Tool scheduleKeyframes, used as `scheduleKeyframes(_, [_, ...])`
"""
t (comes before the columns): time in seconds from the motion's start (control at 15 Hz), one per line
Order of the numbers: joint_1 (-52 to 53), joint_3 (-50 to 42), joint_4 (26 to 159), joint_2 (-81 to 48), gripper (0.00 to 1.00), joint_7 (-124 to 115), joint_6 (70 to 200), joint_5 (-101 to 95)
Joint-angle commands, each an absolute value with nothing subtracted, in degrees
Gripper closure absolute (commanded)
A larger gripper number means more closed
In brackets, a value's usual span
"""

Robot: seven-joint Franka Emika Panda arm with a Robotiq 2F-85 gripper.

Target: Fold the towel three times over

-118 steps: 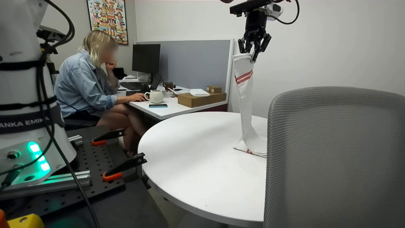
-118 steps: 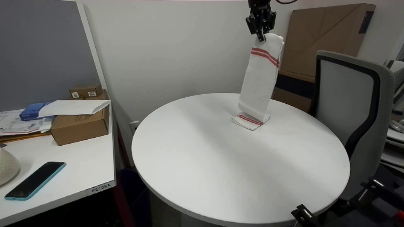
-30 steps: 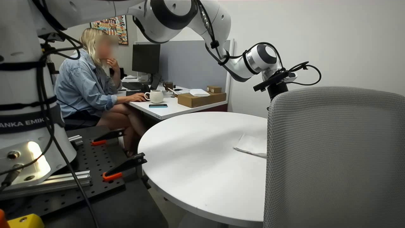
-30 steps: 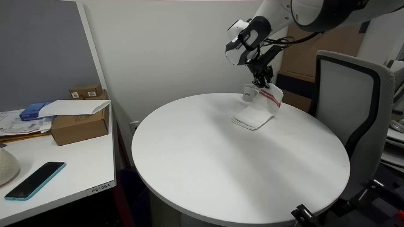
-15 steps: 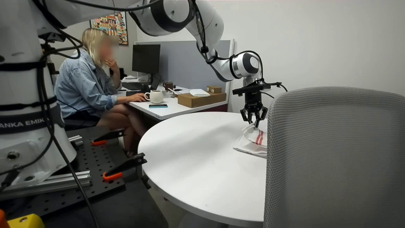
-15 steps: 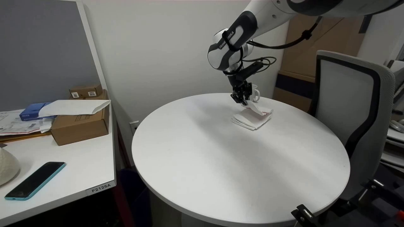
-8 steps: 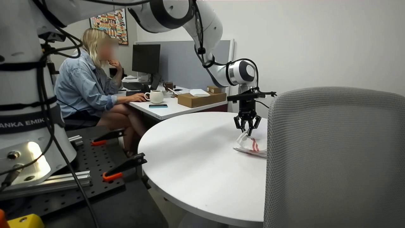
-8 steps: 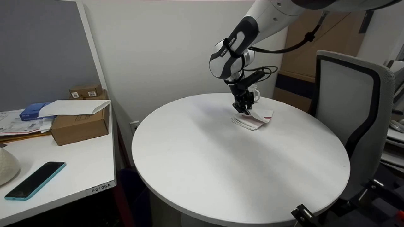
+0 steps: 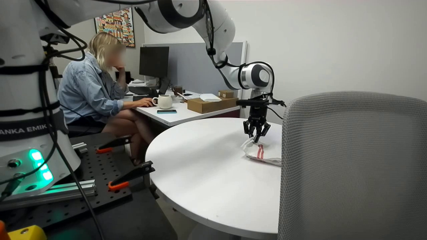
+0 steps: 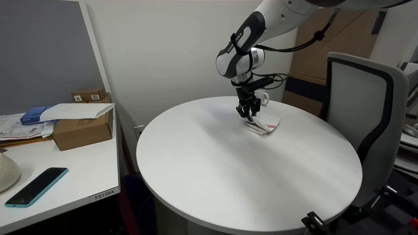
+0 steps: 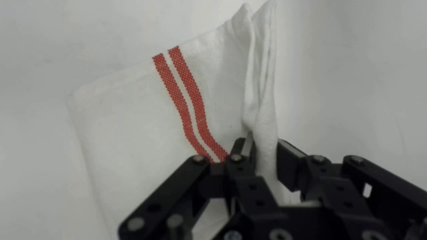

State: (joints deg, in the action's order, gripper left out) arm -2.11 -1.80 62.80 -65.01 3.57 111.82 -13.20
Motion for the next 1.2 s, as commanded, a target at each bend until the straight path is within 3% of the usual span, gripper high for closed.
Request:
scheduleKeyframes(0.0, [-3.05, -1.50, 63.54, -62.74, 0.97, 2.33, 111.81, -8.71])
scheduleKeyframes(0.4, [-3.05, -2.72, 63.05, -62.56, 0.97, 2.06, 111.97, -7.70])
scheduleKeyframes(0.47, [-2.86, -2.96, 63.12, -62.67, 0.64, 2.06, 111.97, -8.02])
scheduleKeyframes(0.53, [-2.63, -3.25, 63.27, -62.71, 0.63, 1.74, 112.19, -8.27])
scheduleKeyframes(1.13, [-2.77, -3.34, 67.71, -59.08, 0.01, -1.84, 115.03, -7.49])
